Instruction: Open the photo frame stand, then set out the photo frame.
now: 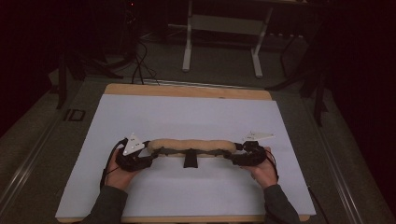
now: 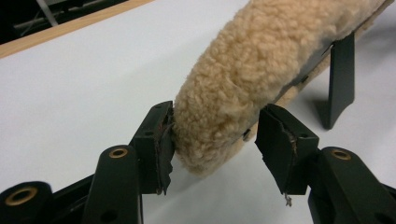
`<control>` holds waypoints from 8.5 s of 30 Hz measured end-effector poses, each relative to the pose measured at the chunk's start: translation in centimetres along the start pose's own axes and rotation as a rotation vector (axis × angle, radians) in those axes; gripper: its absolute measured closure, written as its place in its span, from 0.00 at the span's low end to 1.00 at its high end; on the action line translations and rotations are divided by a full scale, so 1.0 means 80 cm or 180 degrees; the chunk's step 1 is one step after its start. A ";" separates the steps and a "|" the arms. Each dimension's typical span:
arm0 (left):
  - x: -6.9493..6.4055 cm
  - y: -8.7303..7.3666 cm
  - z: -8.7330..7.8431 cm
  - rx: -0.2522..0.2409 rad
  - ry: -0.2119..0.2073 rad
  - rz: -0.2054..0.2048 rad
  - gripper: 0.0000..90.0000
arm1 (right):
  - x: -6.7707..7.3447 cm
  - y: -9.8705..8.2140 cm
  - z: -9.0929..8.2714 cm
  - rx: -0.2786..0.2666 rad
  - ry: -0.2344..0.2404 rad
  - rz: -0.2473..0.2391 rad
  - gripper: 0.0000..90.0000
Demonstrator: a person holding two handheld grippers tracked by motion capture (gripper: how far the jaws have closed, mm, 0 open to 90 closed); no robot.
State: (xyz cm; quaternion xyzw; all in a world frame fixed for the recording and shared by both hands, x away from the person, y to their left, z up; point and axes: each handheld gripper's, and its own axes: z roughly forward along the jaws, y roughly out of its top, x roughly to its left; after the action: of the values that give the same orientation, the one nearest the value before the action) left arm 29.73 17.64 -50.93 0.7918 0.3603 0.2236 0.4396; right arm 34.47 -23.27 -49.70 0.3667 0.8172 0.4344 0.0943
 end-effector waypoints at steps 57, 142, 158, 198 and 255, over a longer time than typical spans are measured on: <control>0.026 0.012 -0.056 -0.0385 -0.0488 -0.0652 0.53 | 0.035 -0.021 -0.015 0.0214 -0.0071 0.0064 0.55; 0.036 0.016 0.005 -0.0010 -0.0109 -0.0356 1.00 | 0.042 -0.002 0.008 0.0144 -0.0488 0.0040 1.00; 0.024 0.011 -0.006 -0.0004 -0.0201 -0.0266 1.00 | 0.044 0.003 0.018 0.0124 -0.0494 0.0076 1.00; -0.007 0.004 -0.023 0.0040 -0.0228 -0.0087 1.00 | 0.065 0.029 0.042 0.0123 -0.0475 0.0070 1.00; -0.062 0.015 -0.006 0.0071 -0.0628 0.0207 1.00 | 0.094 0.053 0.060 0.0112 -0.0362 -0.0024 1.00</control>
State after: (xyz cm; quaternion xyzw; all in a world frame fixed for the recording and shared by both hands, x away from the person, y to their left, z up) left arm 26.69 13.67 -49.80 0.8261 0.2918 0.1546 0.4565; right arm 33.53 -13.56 -48.04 0.3893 0.8195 0.3981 0.1357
